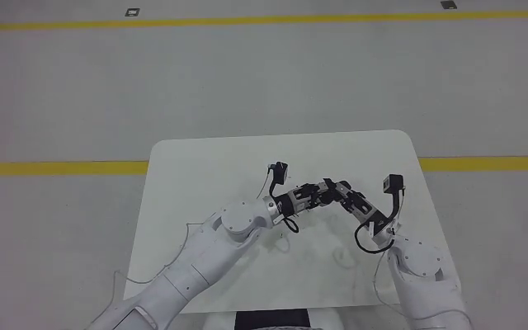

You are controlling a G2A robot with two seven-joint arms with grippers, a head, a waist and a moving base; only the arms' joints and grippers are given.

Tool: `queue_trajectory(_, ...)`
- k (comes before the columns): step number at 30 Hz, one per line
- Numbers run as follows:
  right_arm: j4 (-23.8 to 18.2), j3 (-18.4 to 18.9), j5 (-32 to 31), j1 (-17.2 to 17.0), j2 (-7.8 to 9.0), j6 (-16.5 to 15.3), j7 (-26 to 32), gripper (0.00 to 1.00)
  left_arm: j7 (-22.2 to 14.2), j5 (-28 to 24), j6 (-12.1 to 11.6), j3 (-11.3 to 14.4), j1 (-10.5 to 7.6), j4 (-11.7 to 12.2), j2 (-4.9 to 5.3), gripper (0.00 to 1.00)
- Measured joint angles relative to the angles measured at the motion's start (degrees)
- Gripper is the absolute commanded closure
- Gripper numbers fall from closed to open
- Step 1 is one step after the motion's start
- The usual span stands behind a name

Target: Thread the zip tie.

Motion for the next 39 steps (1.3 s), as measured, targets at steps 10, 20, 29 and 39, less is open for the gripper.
queue_trajectory(10, 0.17, -0.36, -0.45, 0.0, -0.04, 0.0, -0.18, 1.0, -0.11, -0.12, 0.97, -0.03, -0.14, 0.49, 0.09, 0.84)
queue_trajectory(20, 0.39, -0.79, -0.93, 0.26, -0.05, 0.0, -0.69, 1.0, -0.14, -0.45, 1.19, 0.03, -0.4, 1.06, 0.09, 0.93)
queue_trajectory(29, 0.24, -1.08, -0.82, 0.34, -0.05, 0.0, -0.98, 1.0, -0.14, -0.63, 1.17, 0.02, -0.51, 1.44, 0.11, 0.91)
queue_trajectory(39, -0.12, -1.04, -1.06, 0.19, 0.01, 0.0, -0.87, 1.0, -0.09, -0.75, 1.15, 0.08, -0.48, 1.64, 0.15, 1.0)
